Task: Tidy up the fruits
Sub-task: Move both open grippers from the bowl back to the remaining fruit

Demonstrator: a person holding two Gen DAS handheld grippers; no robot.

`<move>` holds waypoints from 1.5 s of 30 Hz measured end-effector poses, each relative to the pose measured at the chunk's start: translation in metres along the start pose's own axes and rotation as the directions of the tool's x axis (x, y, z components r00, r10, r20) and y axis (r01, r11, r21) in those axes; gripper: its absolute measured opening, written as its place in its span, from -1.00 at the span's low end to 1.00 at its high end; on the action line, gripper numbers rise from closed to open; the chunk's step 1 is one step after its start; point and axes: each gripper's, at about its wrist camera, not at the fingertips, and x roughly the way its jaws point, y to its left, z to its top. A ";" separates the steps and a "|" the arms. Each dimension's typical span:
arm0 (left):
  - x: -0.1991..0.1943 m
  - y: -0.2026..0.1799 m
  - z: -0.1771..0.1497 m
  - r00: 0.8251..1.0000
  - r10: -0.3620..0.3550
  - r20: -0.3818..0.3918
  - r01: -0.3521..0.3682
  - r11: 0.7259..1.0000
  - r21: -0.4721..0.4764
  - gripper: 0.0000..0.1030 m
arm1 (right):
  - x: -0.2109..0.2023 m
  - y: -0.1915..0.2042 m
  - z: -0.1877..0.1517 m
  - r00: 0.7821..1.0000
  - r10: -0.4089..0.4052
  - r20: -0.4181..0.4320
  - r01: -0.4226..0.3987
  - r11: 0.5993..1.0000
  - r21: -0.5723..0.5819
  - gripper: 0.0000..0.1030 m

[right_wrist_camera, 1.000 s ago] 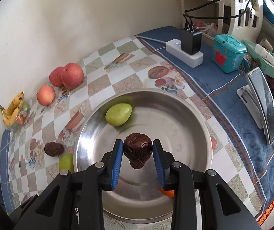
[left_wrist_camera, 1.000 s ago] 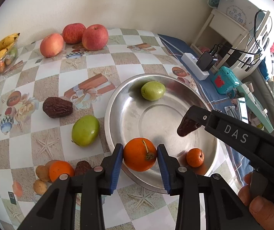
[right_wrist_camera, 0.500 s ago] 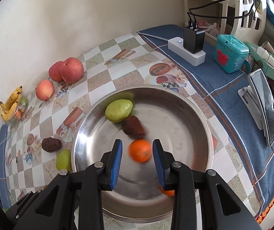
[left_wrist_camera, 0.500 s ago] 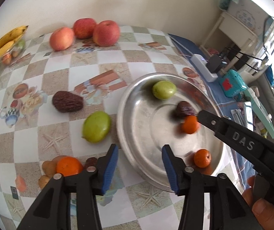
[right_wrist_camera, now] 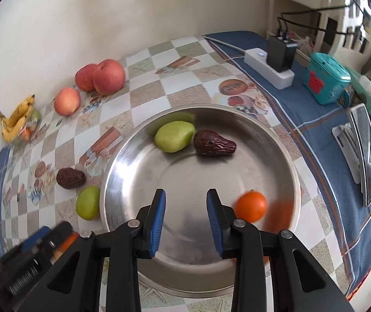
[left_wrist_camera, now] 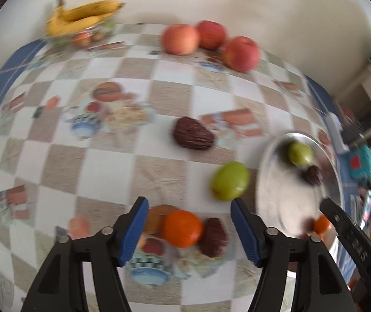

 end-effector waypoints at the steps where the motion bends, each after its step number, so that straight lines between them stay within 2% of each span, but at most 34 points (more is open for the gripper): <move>1: 0.000 0.006 0.001 1.000 0.012 0.000 -0.012 1.000 -0.018 0.40 | 0.000 0.003 0.000 1.000 0.000 0.000 0.000 1.000 -0.012 -0.35; 8: -0.002 0.041 0.008 0.999 0.047 -0.003 -0.047 0.989 -0.139 0.60 | -0.002 0.021 -0.004 1.000 0.012 -0.006 -0.013 0.996 -0.086 -0.35; 12: -0.005 0.051 0.009 0.999 0.053 0.005 -0.052 0.983 -0.174 0.62 | -0.003 0.028 -0.006 1.000 0.029 -0.009 -0.030 0.993 -0.112 -0.35; 18: -0.006 0.053 0.010 0.997 0.080 0.014 -0.076 0.983 -0.167 0.68 | -0.003 0.033 -0.008 0.999 0.037 -0.014 -0.038 0.991 -0.126 -0.35; 21: -0.005 0.053 0.009 0.996 0.091 0.010 -0.088 0.983 -0.164 0.86 | -0.002 0.033 -0.009 0.999 0.038 -0.019 -0.040 0.992 -0.123 -0.35; 31: -0.002 0.054 0.008 0.994 0.107 0.005 -0.105 0.981 -0.164 0.87 | 0.002 0.033 -0.010 0.999 0.040 -0.036 -0.045 0.991 -0.123 -0.35; 33: -0.001 0.054 0.008 0.993 0.122 0.000 -0.121 0.980 -0.160 1.00 | 0.003 0.033 -0.010 0.998 0.040 -0.038 -0.044 0.991 -0.123 -0.35; 35: 0.001 0.054 0.007 0.990 0.139 -0.004 -0.138 0.978 -0.154 1.00 | 0.004 0.033 -0.011 0.998 0.039 -0.041 -0.043 0.991 -0.123 -0.35; 39: 0.003 0.055 0.006 0.987 0.160 -0.017 -0.161 0.976 -0.148 1.00 | 0.008 0.034 -0.012 0.998 0.025 -0.056 -0.032 0.991 -0.128 -0.19; 45: 0.006 0.057 0.005 0.983 0.183 -0.022 -0.184 0.971 -0.153 1.00 | 0.012 0.034 -0.014 0.997 0.020 -0.073 -0.029 0.991 -0.133 -0.16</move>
